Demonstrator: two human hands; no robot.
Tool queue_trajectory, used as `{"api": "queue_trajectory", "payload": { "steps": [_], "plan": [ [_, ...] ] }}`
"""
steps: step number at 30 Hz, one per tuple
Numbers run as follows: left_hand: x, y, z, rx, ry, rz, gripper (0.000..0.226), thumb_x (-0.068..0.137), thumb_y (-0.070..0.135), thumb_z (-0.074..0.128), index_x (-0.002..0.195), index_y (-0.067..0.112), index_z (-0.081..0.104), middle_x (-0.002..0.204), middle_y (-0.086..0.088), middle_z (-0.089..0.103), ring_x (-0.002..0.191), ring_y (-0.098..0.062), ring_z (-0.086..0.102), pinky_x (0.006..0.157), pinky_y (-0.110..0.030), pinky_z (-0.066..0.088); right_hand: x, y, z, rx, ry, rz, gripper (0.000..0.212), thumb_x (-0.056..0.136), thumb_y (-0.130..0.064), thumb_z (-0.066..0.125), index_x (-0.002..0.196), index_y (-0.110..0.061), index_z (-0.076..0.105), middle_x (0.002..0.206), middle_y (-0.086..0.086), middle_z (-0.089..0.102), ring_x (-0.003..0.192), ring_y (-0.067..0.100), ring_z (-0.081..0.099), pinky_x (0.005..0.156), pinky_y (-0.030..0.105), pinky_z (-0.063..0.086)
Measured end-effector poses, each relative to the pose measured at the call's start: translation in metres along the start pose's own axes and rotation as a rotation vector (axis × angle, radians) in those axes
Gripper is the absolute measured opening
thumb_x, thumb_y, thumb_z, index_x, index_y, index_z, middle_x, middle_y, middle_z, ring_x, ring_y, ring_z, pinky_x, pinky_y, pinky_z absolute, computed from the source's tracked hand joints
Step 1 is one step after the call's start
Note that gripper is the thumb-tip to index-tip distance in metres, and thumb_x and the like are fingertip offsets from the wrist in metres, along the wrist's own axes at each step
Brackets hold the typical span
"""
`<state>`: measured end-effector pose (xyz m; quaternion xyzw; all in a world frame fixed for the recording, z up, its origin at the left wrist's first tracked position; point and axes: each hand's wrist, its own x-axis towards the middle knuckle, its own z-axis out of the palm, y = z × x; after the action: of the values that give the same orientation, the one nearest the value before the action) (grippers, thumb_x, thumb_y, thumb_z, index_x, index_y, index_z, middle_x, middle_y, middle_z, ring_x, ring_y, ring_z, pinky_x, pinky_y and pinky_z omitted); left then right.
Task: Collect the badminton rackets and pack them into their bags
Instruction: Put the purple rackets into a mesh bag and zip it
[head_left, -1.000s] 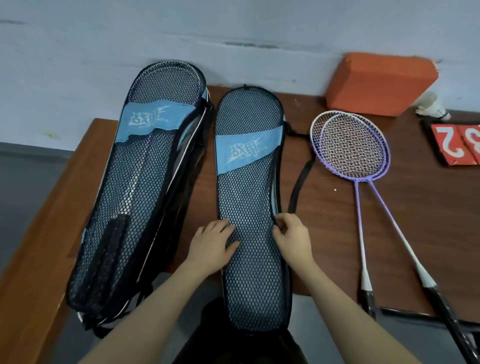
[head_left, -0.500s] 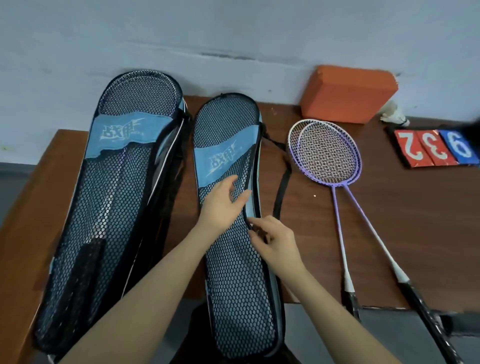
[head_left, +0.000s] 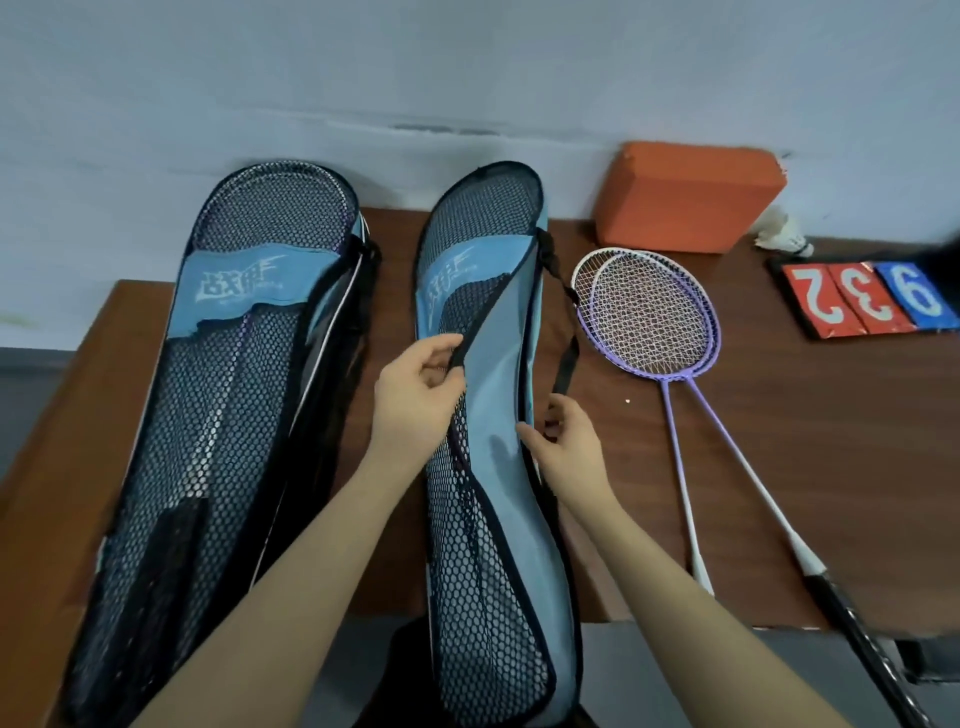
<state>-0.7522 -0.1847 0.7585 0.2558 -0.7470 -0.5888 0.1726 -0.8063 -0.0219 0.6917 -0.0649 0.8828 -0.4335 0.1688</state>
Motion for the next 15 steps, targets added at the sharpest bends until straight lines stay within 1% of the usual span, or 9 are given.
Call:
{"api": "queue_trajectory", "payload": {
  "steps": [1,3,5,7,8,10,12,13,15],
  "plan": [
    [-0.003,0.003,-0.002,0.003,-0.007,0.03,0.03,0.084,0.0,0.059,0.109,0.017,0.063,0.088,0.007,0.061,0.077,-0.017,0.062,0.083,-0.032,0.053,0.005,0.0,0.005,-0.051,-0.003,0.012,0.061,0.082,-0.035,0.066,0.134,-0.015,0.042,0.128,0.003,0.053,0.115,0.021,0.051,0.098,0.046,0.041],
    [-0.007,0.006,-0.008,0.012,-0.012,0.089,0.031,0.086,-0.001,0.056,0.102,0.024,0.064,0.089,0.004,0.064,0.076,-0.023,0.062,0.077,-0.032,0.052,0.013,0.001,0.014,-0.118,0.021,0.046,0.067,0.08,-0.036,0.068,0.136,-0.015,0.038,0.13,0.004,0.052,0.119,0.024,0.05,0.1,0.05,0.038],
    [-0.008,0.006,-0.016,0.01,-0.001,0.131,0.031,0.087,-0.002,0.056,0.094,0.025,0.067,0.091,0.001,0.067,0.076,-0.014,0.064,0.075,-0.026,0.053,0.017,0.004,0.02,-0.134,0.03,0.087,0.071,0.079,-0.036,0.069,0.138,-0.015,0.034,0.131,0.004,0.052,0.119,0.026,0.049,0.102,0.05,0.035],
    [-0.007,0.006,-0.022,-0.017,0.01,0.136,0.029,0.086,-0.003,0.057,0.093,0.022,0.069,0.093,0.001,0.068,0.077,-0.007,0.065,0.076,-0.019,0.051,0.02,0.006,0.028,-0.111,-0.007,0.107,0.071,0.079,-0.034,0.069,0.138,-0.016,0.033,0.129,0.003,0.054,0.118,0.026,0.051,0.103,0.05,0.034],
    [-0.007,0.005,-0.025,-0.036,0.008,0.119,0.029,0.086,-0.004,0.057,0.094,0.021,0.069,0.094,0.001,0.067,0.077,-0.006,0.065,0.077,-0.017,0.051,0.02,0.007,0.032,-0.085,-0.03,0.11,0.068,0.079,-0.031,0.07,0.136,-0.016,0.035,0.122,0.001,0.058,0.113,0.025,0.054,0.102,0.049,0.036],
    [-0.006,0.001,-0.029,-0.085,0.014,0.058,0.029,0.085,-0.004,0.058,0.093,0.021,0.07,0.095,-0.002,0.068,0.077,-0.008,0.066,0.079,-0.018,0.051,0.019,0.006,0.039,0.018,-0.063,0.155,0.058,0.079,-0.025,0.071,0.128,-0.013,0.043,0.098,-0.001,0.063,0.096,0.023,0.06,0.092,0.043,0.045],
    [-0.003,-0.004,-0.034,-0.137,0.035,-0.02,0.028,0.084,-0.004,0.059,0.093,0.019,0.071,0.096,-0.005,0.07,0.078,-0.01,0.066,0.08,-0.02,0.051,0.018,0.006,0.047,0.072,-0.082,0.196,0.048,0.078,-0.023,0.071,0.119,-0.013,0.048,0.087,-0.001,0.062,0.086,0.021,0.06,0.085,0.04,0.048],
    [-0.001,-0.006,-0.037,-0.155,0.042,-0.057,0.026,0.084,-0.004,0.06,0.094,0.017,0.071,0.095,-0.006,0.07,0.078,-0.01,0.067,0.08,-0.02,0.051,0.018,0.006,0.051,0.001,-0.085,0.17,0.045,0.077,-0.027,0.071,0.115,-0.016,0.049,0.089,-0.001,0.061,0.088,0.022,0.059,0.086,0.041,0.046],
    [0.002,-0.009,-0.041,-0.157,0.036,-0.095,0.025,0.083,-0.003,0.06,0.096,0.014,0.071,0.095,-0.006,0.071,0.079,-0.01,0.067,0.08,-0.019,0.051,0.019,0.01,0.057,-0.241,-0.09,0.104,0.043,0.075,-0.036,0.072,0.108,-0.017,0.051,0.1,0.002,0.058,0.097,0.026,0.053,0.087,0.041,0.04]
  ]
}}
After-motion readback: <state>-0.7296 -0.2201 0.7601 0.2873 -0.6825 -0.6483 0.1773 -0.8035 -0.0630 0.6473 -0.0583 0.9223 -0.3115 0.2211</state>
